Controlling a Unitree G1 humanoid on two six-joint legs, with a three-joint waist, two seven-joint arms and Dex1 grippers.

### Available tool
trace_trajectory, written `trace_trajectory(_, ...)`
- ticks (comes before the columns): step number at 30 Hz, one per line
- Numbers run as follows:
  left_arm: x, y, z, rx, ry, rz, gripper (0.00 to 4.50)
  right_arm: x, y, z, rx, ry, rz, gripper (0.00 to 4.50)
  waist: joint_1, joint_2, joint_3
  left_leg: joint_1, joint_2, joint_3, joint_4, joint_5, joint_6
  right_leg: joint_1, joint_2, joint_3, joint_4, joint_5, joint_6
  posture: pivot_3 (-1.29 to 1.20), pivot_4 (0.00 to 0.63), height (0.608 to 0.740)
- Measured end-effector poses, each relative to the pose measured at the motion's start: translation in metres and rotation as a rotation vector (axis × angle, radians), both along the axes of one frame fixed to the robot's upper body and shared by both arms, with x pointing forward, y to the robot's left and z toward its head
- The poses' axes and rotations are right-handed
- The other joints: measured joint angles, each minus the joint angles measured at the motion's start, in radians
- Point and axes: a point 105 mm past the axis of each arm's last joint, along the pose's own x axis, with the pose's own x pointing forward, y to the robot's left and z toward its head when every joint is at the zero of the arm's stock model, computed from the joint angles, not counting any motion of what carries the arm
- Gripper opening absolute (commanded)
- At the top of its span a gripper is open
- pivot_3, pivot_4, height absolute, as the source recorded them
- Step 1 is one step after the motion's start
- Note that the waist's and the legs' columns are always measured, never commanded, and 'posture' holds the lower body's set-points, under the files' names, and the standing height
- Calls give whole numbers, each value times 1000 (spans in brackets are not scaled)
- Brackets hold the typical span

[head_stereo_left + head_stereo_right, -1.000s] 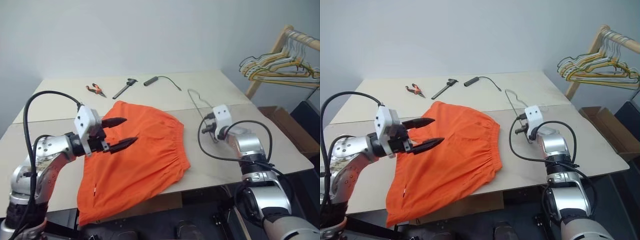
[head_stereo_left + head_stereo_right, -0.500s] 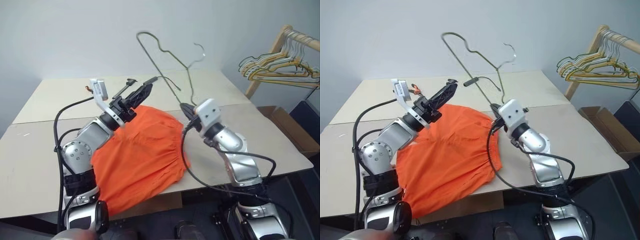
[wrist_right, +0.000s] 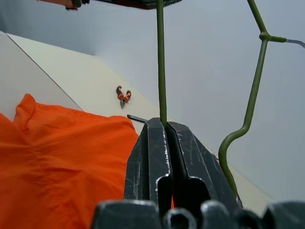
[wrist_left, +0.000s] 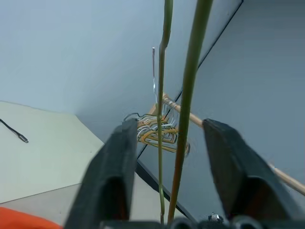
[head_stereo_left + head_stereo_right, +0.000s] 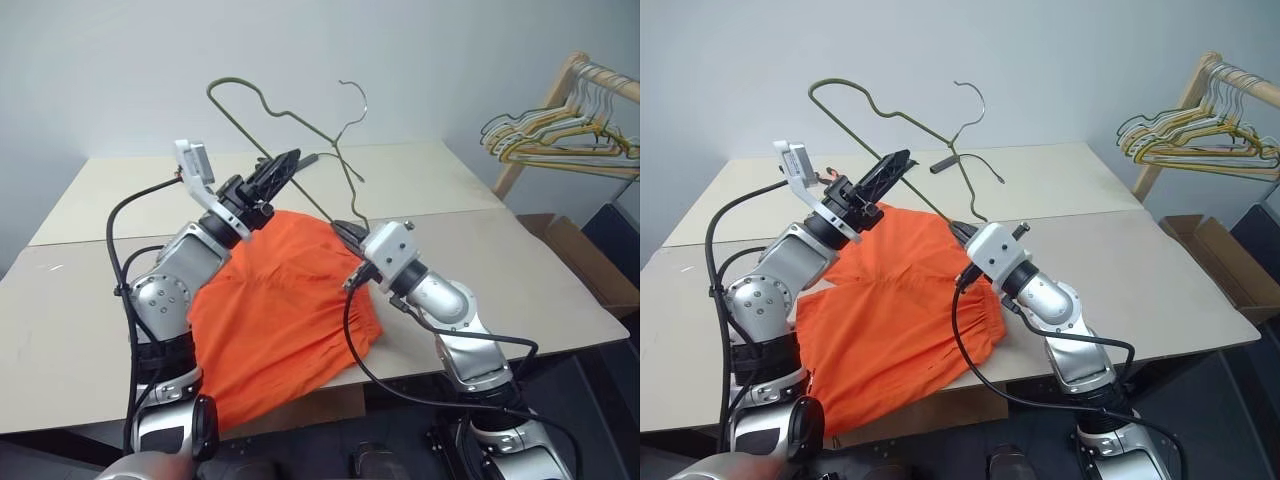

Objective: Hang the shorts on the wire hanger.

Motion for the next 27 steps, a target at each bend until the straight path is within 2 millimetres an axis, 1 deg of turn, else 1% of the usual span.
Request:
trace_trajectory(4, 2, 0, -1, 11, -1, 20, 78, 1, 0, -1, -9, -9, -5, 0, 0, 0, 0, 0, 0, 0, 0, 0, 0, 0, 0, 0, 0, 0, 0, -53, 0, 740)
trace_trajectory(10, 5, -6, -4, 65, -12, 39, 31, 6, -2, -8, -30, -6, -39, 0, 1, 0, 0, 0, 0, 0, 0, 0, 0, 0, 0, 0, 0, 0, 0, -52, 0, 740)
trace_trajectory(11, 5, -7, -5, 84, -20, 43, 0, 7, -2, -9, -38, -9, -42, 541, 1, 0, 0, 0, 0, 0, 0, 0, 0, 0, 0, 0, -1, 0, 0, -52, 0, 740)
trace_trajectory(12, 5, -9, -5, 105, -33, 42, 0, 6, -2, -9, -47, -13, -33, 733, 0, 0, 0, 0, 0, 0, 0, 0, 0, 0, 0, 0, -1, 0, 0, -52, 0, 740)
trace_trajectory(15, 4, -7, -8, 149, -69, 53, 0, 2, 0, -6, -59, -47, -1, 1806, -2, 0, 0, 0, 0, 1, 0, 0, 0, 0, 0, 0, -1, 0, 0, -49, 0, 740)
trace_trajectory(18, 0, -2, -1, 153, -146, 49, 0, 0, 0, -4, -48, -53, 18, 2850, -1, 0, 0, 0, 0, 1, 0, 0, 0, 1, 0, 0, -1, 0, 0, -48, 0, 740)
trace_trajectory(19, -2, 1, 3, 157, -175, 43, 0, -1, -1, -3, -29, -36, 43, 3257, 0, 0, 0, 0, 0, 1, 0, 0, 0, 1, 0, 0, -1, 0, 0, -47, 0, 740)
trace_trajectory(20, -3, 3, 4, 168, -196, 36, 0, -4, -3, 0, -2, -19, 77, 3550, 0, 0, 0, 0, 0, 1, 0, 0, 0, 1, 0, 0, -1, 0, 0, -47, 0, 740)
trace_trajectory(22, -6, 14, 8, 188, -241, 23, 0, -11, -11, 13, 89, 49, 165, 4323, 0, 0, 0, 0, 0, 1, 0, 0, 0, 1, 0, 0, -1, 0, 0, -49, 0, 740)
trace_trajectory(23, -8, 18, 10, 192, -261, 6, 0, -14, -17, 18, 125, 99, 211, 4454, 0, 0, 0, 0, 1, 1, 0, 0, 0, 1, 0, 0, -1, 0, 0, -50, 0, 740)
trace_trajectory(27, -31, 39, 22, 176, -379, -171, 0, -18, -43, 37, 187, 394, 408, 4454, -2, 0, 0, 1, 1, 2, 0, 0, 1, 1, 0, -1, -2, 0, -1, -58, 0, 740)
